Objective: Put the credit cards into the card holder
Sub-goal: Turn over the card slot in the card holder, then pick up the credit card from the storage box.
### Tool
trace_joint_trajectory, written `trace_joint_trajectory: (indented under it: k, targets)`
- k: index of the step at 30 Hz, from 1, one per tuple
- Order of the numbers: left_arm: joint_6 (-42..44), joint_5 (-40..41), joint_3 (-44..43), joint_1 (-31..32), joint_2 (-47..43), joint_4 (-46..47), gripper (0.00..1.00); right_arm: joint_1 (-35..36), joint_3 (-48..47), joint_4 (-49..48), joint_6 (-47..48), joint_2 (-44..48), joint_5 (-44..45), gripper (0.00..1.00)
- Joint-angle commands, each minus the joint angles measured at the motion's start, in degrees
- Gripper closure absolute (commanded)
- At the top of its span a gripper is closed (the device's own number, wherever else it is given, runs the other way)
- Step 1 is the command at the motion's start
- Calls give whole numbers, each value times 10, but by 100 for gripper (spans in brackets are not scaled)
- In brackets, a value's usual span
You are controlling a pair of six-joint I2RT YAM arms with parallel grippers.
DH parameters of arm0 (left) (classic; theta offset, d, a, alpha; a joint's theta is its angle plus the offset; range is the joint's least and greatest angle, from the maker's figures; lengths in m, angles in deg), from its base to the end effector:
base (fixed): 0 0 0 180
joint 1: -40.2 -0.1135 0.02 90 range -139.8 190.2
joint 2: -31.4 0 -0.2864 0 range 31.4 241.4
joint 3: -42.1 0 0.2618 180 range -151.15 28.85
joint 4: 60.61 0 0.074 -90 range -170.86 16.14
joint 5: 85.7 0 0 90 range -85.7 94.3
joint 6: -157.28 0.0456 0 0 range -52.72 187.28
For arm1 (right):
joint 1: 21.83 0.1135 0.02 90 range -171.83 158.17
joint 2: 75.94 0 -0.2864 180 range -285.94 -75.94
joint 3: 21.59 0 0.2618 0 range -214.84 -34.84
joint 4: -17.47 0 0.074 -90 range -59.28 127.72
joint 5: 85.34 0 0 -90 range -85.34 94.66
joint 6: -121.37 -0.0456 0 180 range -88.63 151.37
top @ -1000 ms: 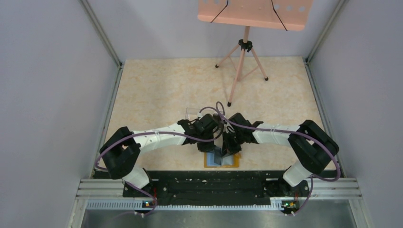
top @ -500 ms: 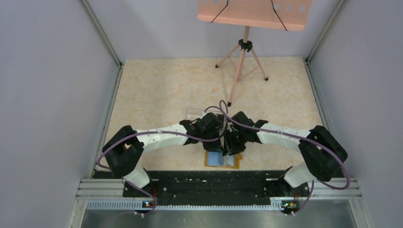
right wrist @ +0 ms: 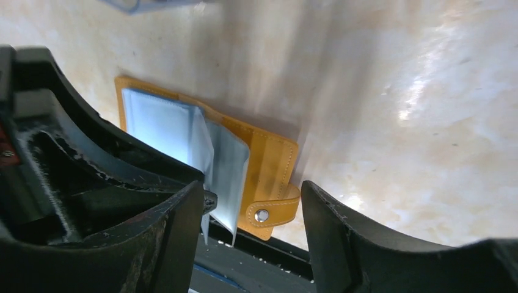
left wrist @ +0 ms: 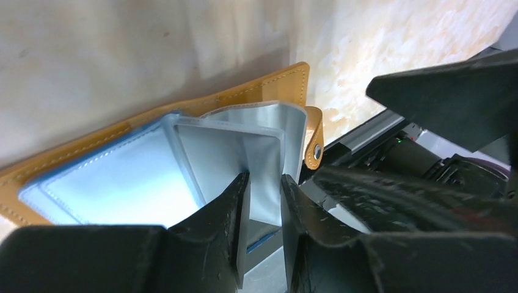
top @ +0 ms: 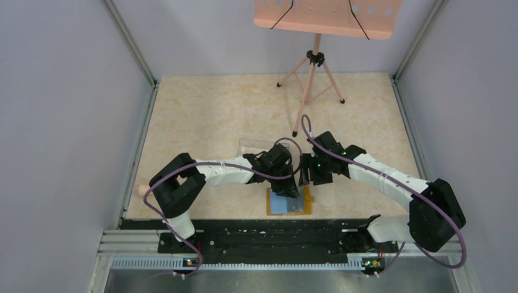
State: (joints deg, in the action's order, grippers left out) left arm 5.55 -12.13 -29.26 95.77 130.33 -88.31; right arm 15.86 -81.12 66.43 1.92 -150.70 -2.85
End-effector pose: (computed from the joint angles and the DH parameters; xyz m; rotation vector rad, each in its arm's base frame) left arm 0.1949 -0.3072 0.1785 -0.0251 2.9022 -0.9920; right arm 0.1936 0.1571 0.2137 -0.2426 2.7835 0.5067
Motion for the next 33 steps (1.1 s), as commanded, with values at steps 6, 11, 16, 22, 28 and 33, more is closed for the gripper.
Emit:
trace_joint_trajectory:
  k: [6, 11, 16, 22, 28, 33]
  targets:
    - [3, -35, -32, 2, 17, 97, 68, -113, 0, -40, 30, 20, -120, 40]
    - [21, -26, -19, -9, -28, 136, 63, -129, -13, -65, 32, -6, -154, 39]
    - [7, -54, 38, -61, -90, 236, 61, -142, -31, -88, 30, -36, -179, 37]
    - [-31, -99, 134, -174, -159, 360, 60, -143, -61, -120, 31, -75, -195, 29]
    - [71, -58, 54, -243, -145, 126, 60, -143, -95, -149, 23, -138, -213, 29]
    - [150, -5, -64, -244, -56, -60, 62, -141, -115, -179, 4, -180, -228, 33]
